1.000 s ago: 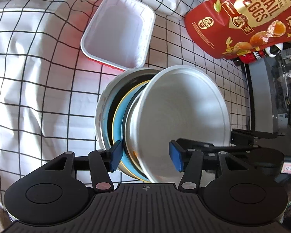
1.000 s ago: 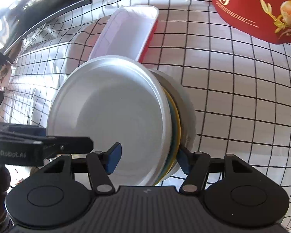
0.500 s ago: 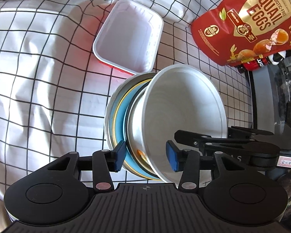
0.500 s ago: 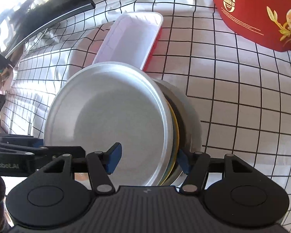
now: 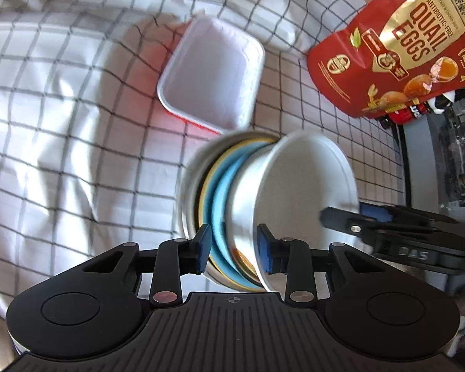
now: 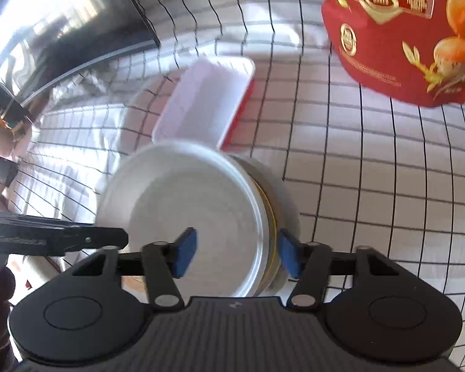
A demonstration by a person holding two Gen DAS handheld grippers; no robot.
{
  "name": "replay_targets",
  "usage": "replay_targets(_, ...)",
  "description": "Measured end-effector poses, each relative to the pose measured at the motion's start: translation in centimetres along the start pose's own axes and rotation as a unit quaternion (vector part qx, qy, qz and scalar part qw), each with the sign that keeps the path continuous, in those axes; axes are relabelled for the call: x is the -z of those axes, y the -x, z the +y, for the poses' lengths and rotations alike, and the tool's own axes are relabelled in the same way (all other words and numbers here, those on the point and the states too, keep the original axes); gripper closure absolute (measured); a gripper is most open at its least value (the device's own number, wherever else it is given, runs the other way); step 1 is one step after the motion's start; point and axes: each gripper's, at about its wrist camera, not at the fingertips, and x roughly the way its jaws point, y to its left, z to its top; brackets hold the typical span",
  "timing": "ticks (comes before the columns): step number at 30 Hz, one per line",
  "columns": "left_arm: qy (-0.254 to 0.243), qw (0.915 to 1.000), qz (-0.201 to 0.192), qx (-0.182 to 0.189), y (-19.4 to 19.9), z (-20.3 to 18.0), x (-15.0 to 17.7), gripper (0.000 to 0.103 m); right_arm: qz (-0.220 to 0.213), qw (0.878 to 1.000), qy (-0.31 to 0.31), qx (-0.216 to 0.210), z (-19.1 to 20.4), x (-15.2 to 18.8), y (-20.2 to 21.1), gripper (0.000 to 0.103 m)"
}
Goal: Organize plates and bowls
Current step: 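Open both grippers and move them to the white-and-red rectangular dish, then grasp the white-and-red rectangular dish rim with both grippers and lift it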
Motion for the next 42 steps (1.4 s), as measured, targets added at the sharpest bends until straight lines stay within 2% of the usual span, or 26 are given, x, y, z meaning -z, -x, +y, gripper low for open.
replay_targets(3, -0.001, 0.9997, -0.016, -0.017, 0.2, 0.6, -0.2, 0.069, 0.000, 1.000, -0.001, -0.018, 0.6, -0.3, 0.3, 0.056)
replay_targets(10, 0.006, 0.9998, -0.007, -0.017, -0.5, 1.3, -0.5, 0.070, -0.008, 1.000, 0.000, -0.027, 0.7, -0.3, 0.7, 0.056)
replay_targets(12, 0.005, 0.9998, -0.013, -0.011, -0.4, 1.2, -0.7, 0.075, -0.011, 1.000, -0.004, -0.019, 0.4, -0.4, 0.7, 0.056)
replay_targets(17, -0.001, 0.9997, -0.024, 0.002, 0.5, 0.6, -1.3, 0.075, -0.017, 1.000, -0.016, -0.005, -1.0, -0.4, 0.7, 0.056)
replay_targets(23, -0.007, 0.9998, -0.015, 0.008, 0.1, 0.4, -1.6, 0.075, -0.011, 1.000, -0.026, 0.004, -2.1, -0.1, 0.8, 0.056)
replay_targets(28, -0.022, 0.9989, -0.010, 0.041, 2.1, -0.3, -1.6, 0.075, -0.036, 0.999, 0.008, -0.013, -1.3, -0.2, 3.2, 0.056)
replay_targets(31, -0.024, 0.9966, -0.038, 0.069, 4.8, -0.1, -2.5, 0.075, -0.073, 0.997, 0.033, -0.020, -0.5, -1.1, 5.7, 0.048)
replay_targets(32, -0.024, 0.9958, -0.055, 0.070, 5.7, 0.0, -3.2, 0.075, -0.084, 0.996, 0.033, -0.021, -0.5, -1.9, 6.4, 0.041)
replay_targets(33, -0.024, 0.9951, -0.071, 0.065, 6.4, 0.3, -3.9, 0.075, -0.093, 0.995, 0.030, -0.023, -0.5, -2.8, 6.7, 0.034)
replay_targets(36, -0.027, 0.9940, -0.100, 0.036, 6.2, 1.1, -7.2, 0.075, -0.092, 0.995, 0.005, -0.032, -1.4, -6.7, 5.8, 0.025)
replay_targets(38, -0.026, 0.9955, -0.091, 0.004, 4.1, 1.7, -9.8, 0.075, -0.052, 0.998, -0.013, -0.045, -2.4, -9.9, 3.1, 0.025)
replay_targets(40, -0.034, 0.9955, -0.079, -0.039, 1.6, 1.9, -12.0, 0.075, -0.014, 0.997, -0.059, -0.049, -3.8, -12.5, -0.2, 0.026)
replay_targets(41, -0.045, 0.9946, -0.075, -0.056, 0.2, 2.0, -12.8, 0.075, 0.001, 0.996, -0.077, -0.050, -4.5, -13.5, -1.9, 0.029)
replay_targets(42, -0.055, 0.9939, -0.073, -0.062, -0.9, 2.0, -13.5, 0.074, 0.012, 0.995, -0.084, -0.055, -5.0, -14.0, -3.2, 0.036)
